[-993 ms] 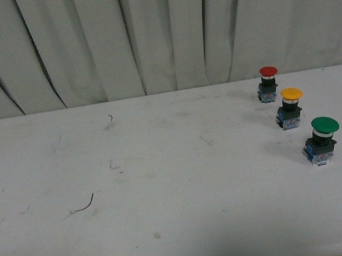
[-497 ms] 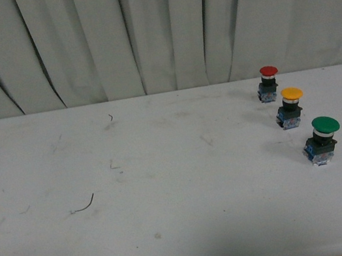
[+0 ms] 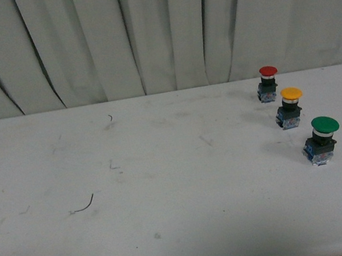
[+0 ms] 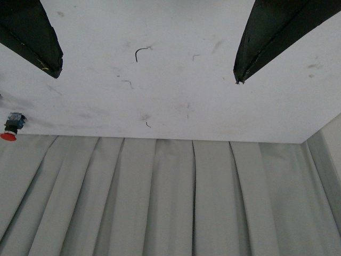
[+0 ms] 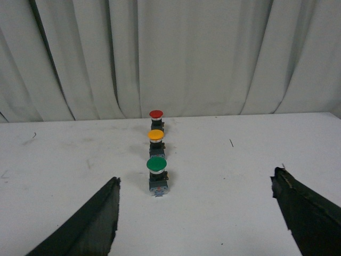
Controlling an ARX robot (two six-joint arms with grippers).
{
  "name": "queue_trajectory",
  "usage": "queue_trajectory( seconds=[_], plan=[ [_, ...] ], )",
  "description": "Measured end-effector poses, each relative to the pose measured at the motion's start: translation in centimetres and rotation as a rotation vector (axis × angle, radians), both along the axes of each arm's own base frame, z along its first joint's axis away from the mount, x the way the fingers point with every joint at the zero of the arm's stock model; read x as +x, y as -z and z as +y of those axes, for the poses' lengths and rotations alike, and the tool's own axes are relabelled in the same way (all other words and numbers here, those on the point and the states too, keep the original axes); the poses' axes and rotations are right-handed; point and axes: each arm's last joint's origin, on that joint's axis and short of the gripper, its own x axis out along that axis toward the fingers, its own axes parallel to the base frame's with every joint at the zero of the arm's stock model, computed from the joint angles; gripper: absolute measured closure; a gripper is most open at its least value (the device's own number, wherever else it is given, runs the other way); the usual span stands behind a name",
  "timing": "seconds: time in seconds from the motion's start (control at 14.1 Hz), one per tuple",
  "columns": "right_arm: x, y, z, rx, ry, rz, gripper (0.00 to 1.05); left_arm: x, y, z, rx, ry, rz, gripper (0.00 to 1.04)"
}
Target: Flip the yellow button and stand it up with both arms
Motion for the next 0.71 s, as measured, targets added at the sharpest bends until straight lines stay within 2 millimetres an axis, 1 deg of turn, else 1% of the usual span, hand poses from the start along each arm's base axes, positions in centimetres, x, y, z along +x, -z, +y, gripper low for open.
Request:
queue_trajectory(
  seconds=[0.07, 0.14, 0.21, 0.71],
  plan=[
    [0.00, 0.00, 0.00, 0.000, 0.000, 0.000, 0.10, 0.00, 0.00, 0.00, 0.000, 0.000, 0.000, 0.07],
    [0.00, 0.00, 0.00, 0.000, 0.000, 0.000, 0.05, 0.00, 0.00, 0.00, 0.000, 0.000, 0.000, 0.07],
    [0.00, 0.00, 0.00, 0.000, 0.000, 0.000, 0.07, 0.00, 0.00, 0.00, 0.000, 0.000, 0.000, 0.07],
    [0.00, 0.00, 0.00, 0.000, 0.000, 0.000, 0.06, 0.00, 0.00, 0.00, 0.000, 0.000, 0.000, 0.07]
  ],
)
